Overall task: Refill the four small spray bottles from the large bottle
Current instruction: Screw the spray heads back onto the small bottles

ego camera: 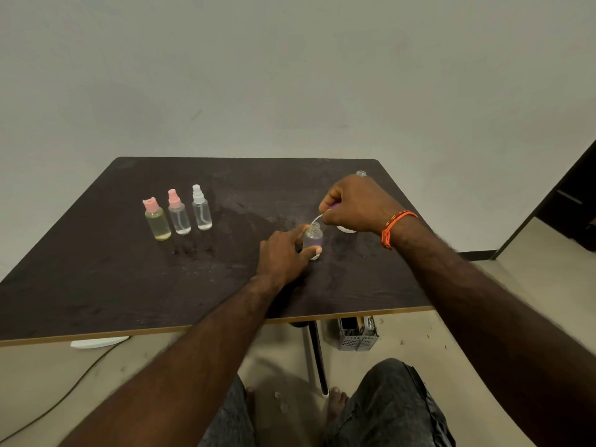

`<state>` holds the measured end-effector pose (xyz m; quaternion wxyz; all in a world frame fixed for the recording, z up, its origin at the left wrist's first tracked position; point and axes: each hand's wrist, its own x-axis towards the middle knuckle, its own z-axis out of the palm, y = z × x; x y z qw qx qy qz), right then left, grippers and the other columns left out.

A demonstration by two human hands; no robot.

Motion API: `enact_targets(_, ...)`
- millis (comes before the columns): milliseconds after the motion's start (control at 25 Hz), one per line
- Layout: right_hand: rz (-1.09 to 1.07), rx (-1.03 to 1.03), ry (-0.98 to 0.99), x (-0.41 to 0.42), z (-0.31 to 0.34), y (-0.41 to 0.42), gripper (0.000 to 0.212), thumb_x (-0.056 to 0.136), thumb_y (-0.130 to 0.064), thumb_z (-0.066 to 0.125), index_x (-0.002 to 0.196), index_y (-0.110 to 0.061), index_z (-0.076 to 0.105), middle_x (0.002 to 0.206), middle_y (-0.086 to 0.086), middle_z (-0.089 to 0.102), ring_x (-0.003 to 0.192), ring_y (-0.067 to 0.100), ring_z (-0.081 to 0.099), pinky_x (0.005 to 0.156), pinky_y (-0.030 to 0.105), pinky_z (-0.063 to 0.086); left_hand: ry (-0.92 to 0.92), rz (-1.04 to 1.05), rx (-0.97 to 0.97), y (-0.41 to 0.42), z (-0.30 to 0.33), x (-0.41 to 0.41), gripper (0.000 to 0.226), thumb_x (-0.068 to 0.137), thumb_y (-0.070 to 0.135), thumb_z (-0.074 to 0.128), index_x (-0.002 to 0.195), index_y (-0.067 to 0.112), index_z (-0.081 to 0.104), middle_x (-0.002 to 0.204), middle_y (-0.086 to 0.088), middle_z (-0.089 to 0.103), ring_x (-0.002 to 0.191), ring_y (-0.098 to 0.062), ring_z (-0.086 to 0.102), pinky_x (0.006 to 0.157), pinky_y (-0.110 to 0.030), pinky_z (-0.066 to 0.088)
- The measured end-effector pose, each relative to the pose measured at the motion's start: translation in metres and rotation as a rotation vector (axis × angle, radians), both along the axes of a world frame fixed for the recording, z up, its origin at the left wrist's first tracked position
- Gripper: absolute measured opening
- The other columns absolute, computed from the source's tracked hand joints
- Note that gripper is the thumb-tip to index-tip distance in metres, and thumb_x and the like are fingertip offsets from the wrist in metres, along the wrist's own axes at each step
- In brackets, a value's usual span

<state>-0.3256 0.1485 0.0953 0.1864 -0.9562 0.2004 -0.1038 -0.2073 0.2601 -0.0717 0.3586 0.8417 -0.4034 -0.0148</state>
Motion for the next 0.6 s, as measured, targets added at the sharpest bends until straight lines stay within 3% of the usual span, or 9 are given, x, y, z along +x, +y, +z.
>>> enact_targets(120,0.006,-0.049,0.053,0.008,0.001,0.0,0.006,0.077,-0.02,0.075,0.08,-0.019,0.08,0.082,-0.006,0.075,0.082,0.011,0.068,0.08,0.036,0.059,0.023,0.004,0.0,0.0,0.0,-0.001,0.066,0.09,0.058,0.071,0.148,0.033,0.054,0.106,0.006,0.076,0.104,-0.018,0.068,0.1,-0.055,0.05)
enact_targets(320,0.034,-0.104,0.187,0.018,-0.005,0.001,0.006,0.079,-0.019,0.074,0.078,-0.016,0.078,0.086,0.0,0.076,0.085,0.017,0.07,0.079,0.036,0.06,0.04,-0.012,0.014,0.002,0.001,-0.002,0.065,0.091,0.055,0.072,0.149,0.031,0.054,0.086,0.012,0.063,0.099,-0.022,0.066,0.097,-0.055,0.05)
enact_targets(520,-0.009,-0.086,0.126,0.018,0.014,-0.004,0.009,0.079,-0.018,0.07,0.075,-0.016,0.078,0.087,0.0,0.076,0.086,0.018,0.07,0.08,0.038,0.06,0.048,-0.015,0.025,0.004,0.008,-0.005,0.064,0.093,0.054,0.071,0.151,0.035,0.052,0.103,0.006,0.073,0.112,-0.022,0.063,0.106,-0.054,0.042)
enact_targets(600,-0.007,-0.111,0.129,0.017,0.022,-0.005,0.011,0.08,-0.018,0.069,0.08,-0.013,0.079,0.088,0.0,0.076,0.086,0.017,0.069,0.074,0.032,0.058,0.051,-0.027,0.034,0.004,0.009,-0.004,0.063,0.093,0.053,0.071,0.151,0.034,0.052,0.093,0.009,0.066,0.109,-0.023,0.064,0.105,-0.054,0.042)
